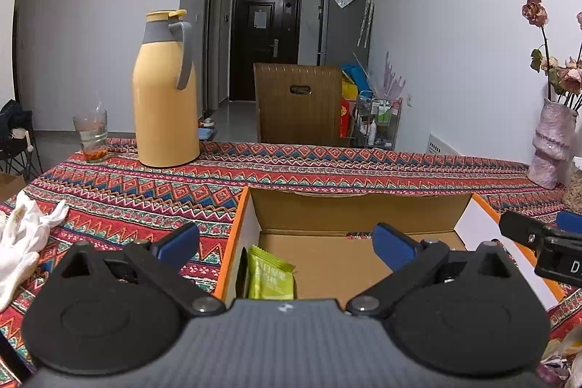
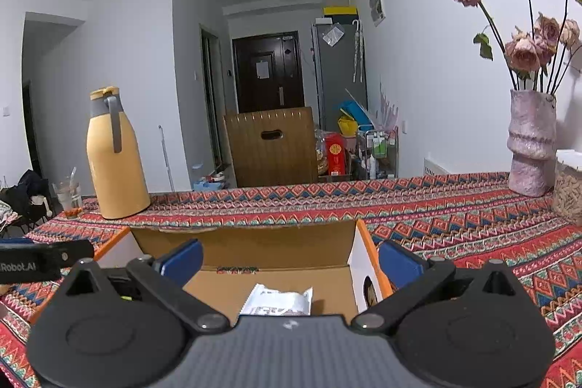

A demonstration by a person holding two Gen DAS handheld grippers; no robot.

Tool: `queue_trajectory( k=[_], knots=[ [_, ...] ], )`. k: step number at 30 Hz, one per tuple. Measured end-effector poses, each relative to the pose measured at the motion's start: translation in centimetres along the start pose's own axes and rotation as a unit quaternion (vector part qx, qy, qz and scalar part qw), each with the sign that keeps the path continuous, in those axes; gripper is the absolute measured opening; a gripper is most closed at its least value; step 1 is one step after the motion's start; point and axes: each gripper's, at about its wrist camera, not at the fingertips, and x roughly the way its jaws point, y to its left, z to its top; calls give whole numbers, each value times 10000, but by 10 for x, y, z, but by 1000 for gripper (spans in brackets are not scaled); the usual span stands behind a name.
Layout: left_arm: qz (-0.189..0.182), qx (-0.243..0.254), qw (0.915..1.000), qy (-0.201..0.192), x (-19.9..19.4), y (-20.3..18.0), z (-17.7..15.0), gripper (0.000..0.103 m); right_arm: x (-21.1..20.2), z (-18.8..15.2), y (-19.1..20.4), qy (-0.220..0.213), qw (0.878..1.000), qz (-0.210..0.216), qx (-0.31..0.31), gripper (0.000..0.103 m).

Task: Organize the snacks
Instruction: 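Carry both packets into the box and open both grippers to drop them, then move both grippers back toward the snack pile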

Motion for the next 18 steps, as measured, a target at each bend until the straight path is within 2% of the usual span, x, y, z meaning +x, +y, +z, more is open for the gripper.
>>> queue_trajectory(
  k=[8,18],
  knots=[
    [189,77,9997,-106,-34,6,-3,103,-35,5,9,-203,9996,47,-202,103],
    [162,69,9998,-70,-77,14,-21,103,-82,-16,10,-138,9996,49,-221,103]
  ],
)
